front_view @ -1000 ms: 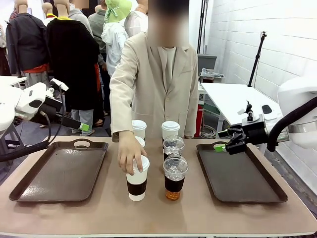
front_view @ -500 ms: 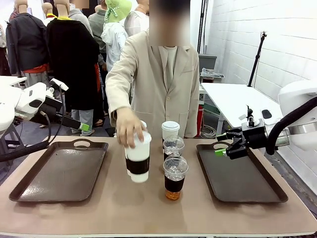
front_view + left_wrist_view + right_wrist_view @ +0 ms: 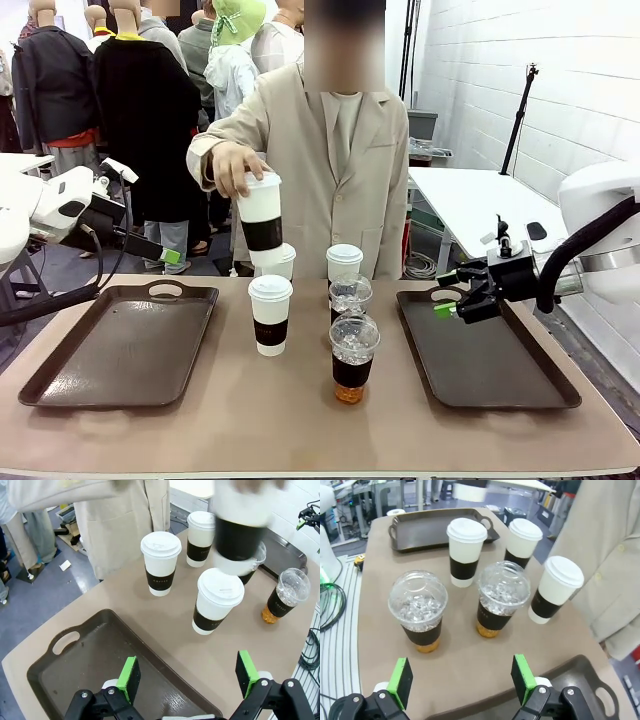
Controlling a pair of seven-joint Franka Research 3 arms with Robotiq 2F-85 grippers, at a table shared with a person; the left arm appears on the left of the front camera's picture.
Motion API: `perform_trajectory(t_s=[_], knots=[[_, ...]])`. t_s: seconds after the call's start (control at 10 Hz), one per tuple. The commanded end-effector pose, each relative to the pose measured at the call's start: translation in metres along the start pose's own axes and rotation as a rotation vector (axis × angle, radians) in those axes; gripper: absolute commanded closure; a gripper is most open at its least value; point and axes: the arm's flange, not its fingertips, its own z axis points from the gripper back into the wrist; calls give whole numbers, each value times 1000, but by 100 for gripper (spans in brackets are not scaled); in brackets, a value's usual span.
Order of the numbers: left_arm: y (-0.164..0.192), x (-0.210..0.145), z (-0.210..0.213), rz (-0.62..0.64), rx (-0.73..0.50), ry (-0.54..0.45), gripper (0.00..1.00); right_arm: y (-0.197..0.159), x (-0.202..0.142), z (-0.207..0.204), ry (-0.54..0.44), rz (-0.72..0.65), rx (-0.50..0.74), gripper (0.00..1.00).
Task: Distribute the coffee onto the tray.
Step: Pick up one iced Americano and place it on the right Handle tray.
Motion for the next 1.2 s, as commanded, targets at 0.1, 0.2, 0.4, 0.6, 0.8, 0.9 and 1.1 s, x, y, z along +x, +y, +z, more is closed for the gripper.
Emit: perform_trajectory(t_s=[0.1, 0.2, 0.4, 0.6, 0.8, 0.9, 1.1], knots=[[2, -1, -2, -1, -7, -4, 0, 0, -16, -29, -92, 71, 92, 0], [2, -1, -2, -1, -7, -4, 0, 1, -20, -35, -95, 91, 103, 0], [2, -1, -2, -1, -7, -4, 0, 6, -32, -44, -130, 135, 146, 0], [2, -1, -2, -1, -7, -4, 0, 10, -47, -54, -170, 165, 185, 0], [2, -1, -2, -1, -7, -4, 0, 9, -60, -63, -208, 141, 195, 0], [2, -1, -2, -1, -7, -4, 0, 8, -64, -66, -215, 126, 190, 0], [2, -1, -2, -1, -7, -4, 0, 3, -73, -76, -240, 102, 185, 0]])
